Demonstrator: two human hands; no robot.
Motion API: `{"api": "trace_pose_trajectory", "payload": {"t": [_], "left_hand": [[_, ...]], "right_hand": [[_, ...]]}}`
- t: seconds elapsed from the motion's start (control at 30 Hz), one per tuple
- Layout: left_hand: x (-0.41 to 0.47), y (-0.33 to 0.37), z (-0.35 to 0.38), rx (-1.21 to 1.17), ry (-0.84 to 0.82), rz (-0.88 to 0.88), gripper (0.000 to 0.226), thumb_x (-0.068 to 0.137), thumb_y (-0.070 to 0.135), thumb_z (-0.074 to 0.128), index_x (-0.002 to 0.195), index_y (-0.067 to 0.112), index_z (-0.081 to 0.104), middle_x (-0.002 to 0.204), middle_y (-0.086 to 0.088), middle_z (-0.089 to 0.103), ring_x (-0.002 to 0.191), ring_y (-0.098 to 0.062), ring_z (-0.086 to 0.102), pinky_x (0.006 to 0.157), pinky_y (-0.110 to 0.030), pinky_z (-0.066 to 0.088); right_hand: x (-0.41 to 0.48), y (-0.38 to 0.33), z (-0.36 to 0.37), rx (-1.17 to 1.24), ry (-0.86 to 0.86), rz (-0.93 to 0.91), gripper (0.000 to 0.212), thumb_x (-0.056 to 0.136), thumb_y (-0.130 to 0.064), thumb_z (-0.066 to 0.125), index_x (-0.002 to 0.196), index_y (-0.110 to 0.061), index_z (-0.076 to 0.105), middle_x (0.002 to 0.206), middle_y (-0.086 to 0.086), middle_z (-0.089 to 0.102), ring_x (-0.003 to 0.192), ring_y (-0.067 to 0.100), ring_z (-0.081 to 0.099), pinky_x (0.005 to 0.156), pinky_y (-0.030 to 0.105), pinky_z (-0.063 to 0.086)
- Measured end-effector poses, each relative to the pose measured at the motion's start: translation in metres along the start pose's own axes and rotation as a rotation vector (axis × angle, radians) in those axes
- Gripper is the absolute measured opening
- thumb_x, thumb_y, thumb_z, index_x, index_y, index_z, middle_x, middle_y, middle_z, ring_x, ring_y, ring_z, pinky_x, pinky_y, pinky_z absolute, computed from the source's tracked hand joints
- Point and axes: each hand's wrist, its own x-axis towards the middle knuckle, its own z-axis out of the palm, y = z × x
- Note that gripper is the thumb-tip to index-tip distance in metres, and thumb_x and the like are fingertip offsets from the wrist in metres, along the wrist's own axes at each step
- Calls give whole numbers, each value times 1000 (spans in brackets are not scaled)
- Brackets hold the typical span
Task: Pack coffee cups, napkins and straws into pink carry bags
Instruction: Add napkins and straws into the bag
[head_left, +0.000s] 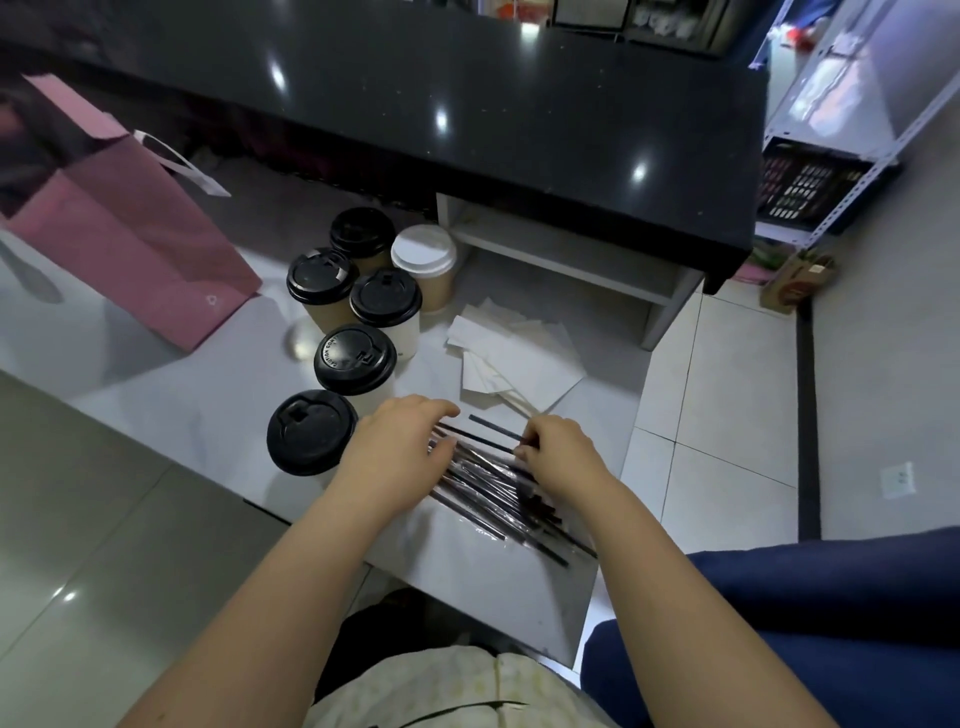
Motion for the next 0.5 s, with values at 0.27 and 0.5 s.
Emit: {"api": "trace_pose_trajectory", "payload": {"t": [0.27,0.5], "left_hand": [[8,6,-12,-30,55,22,37,94,31,55,130,29,56,129,7,58,117,-18,50,96,-38,45],[17,-8,-43,16,140,5,37,93,30,55,130,26,58,126,4,59,121,-21,48,97,-42,44]], "right_hand": [[-5,9,-36,-41,-82,-28,8,96,-13,46,95,-19,51,90,1,58,81,22,55,67,34,42],[-8,-41,-44,481,16,-99,21,98,-27,53,78,-20,56,62,0,54,58,17,49,54,29,40]]}}
